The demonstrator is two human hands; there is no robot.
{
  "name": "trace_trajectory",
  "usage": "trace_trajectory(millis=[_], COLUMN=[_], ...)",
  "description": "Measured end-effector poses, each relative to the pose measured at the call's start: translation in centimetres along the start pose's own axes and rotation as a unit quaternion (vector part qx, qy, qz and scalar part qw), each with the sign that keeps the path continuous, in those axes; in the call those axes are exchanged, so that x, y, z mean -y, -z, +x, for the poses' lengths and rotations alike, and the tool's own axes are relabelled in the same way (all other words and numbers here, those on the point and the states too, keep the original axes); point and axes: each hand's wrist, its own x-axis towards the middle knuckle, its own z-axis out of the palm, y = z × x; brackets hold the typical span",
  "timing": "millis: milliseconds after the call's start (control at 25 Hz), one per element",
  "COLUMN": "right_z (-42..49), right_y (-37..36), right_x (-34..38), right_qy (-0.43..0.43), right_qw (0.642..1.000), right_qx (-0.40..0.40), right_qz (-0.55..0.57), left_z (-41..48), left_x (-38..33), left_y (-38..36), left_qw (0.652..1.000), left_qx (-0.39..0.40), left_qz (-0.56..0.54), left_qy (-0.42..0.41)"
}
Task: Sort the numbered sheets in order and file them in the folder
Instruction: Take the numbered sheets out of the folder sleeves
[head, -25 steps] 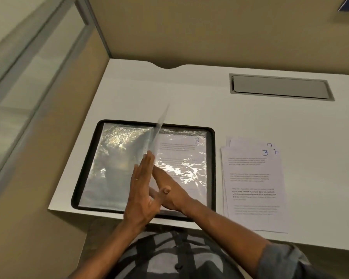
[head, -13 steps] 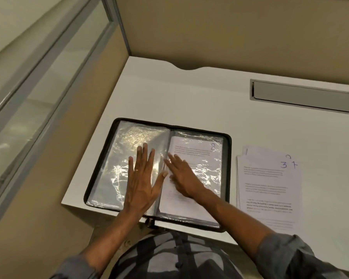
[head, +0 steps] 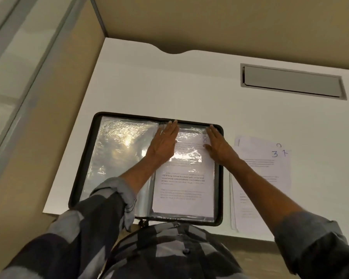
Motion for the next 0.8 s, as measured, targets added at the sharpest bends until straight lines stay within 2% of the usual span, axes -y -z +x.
trace_trajectory(millis=[80,200,400,480,600,800], right_z=[1.6,3.9,8.3,9.7,11.3,13.3], right_y=[1.7,3.3,3.6,3.4,3.0,3.5], right_x=[0.2,1.5,4.0,4.9,5.9,6.8], right_qy=[0.023,0.034,0.095,0.12,0.125,0.083], right_qw=[0.999,0.999,0.993,0.988,0.981,0.966], right_qx=[-0.019,-0.006,0.06,0.09,0.146,0.223], right_qz=[-0.015,-0.008,-0.041,-0.043,-0.032,-0.104], left_z=[1.9,2.1,1.3,1.1,1.1,1.9], left_x=[0.1,0.1,1.4,1.9,2.5,3.2], left_y=[-0.5,-1.7,-1.5,-0.7,0.0,0.6], left_qw=[1.0,1.0,0.988,0.981,0.979,0.98], left_qx=[0.026,0.019,-0.123,-0.148,-0.124,-0.093], left_qz=[0.002,0.0,-0.067,-0.104,-0.145,-0.152], left_qy=[0.005,-0.007,-0.064,-0.069,-0.067,-0.085])
